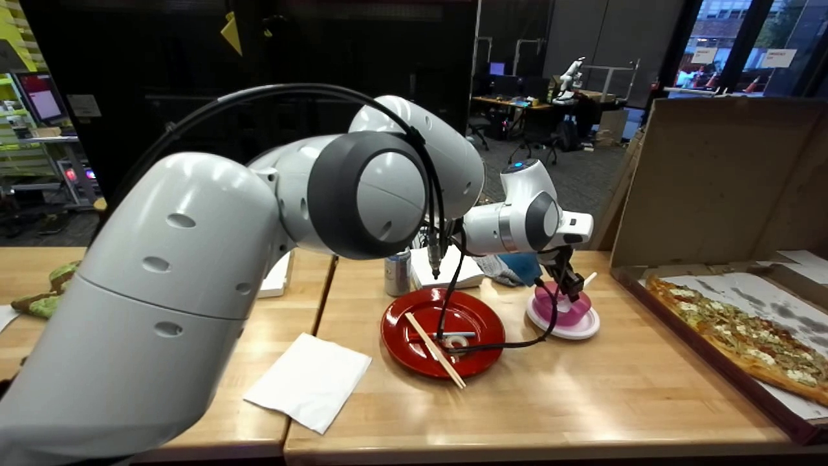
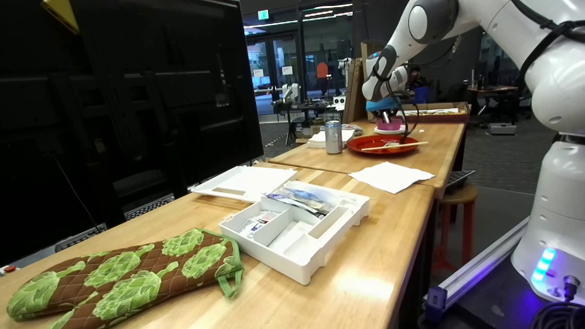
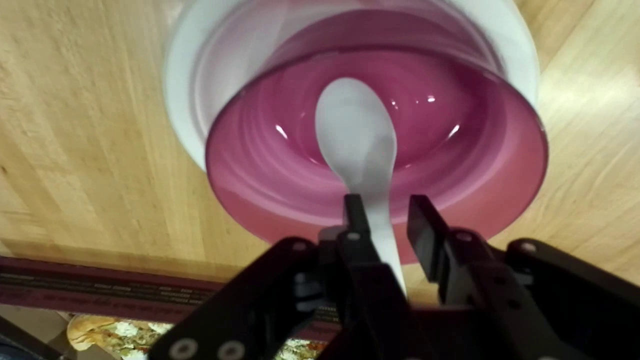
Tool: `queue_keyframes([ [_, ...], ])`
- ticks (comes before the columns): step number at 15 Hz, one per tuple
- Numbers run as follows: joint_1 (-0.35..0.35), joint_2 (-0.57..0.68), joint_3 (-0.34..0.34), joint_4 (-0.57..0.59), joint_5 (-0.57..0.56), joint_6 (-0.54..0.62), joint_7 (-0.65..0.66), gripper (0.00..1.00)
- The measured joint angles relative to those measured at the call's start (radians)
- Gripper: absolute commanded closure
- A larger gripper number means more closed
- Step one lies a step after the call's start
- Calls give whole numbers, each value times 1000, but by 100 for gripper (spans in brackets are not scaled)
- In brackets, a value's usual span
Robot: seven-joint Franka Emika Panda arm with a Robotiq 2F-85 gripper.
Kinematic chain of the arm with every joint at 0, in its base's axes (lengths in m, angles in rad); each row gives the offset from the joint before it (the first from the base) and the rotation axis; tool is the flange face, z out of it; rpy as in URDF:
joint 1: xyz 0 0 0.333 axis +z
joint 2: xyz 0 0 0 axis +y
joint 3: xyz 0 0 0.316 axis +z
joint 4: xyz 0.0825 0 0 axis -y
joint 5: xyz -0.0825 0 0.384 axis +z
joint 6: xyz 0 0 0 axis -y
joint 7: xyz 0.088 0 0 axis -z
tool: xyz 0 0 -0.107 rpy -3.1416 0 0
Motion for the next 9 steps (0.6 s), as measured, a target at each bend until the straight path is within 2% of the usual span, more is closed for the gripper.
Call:
queue_keyframes([
  [5, -4, 22, 1, 47, 6, -20, 0, 5],
  [6, -5, 26, 1, 54, 8, -20, 0, 1],
  [9, -6, 30, 1, 61, 11, -16, 0, 0],
])
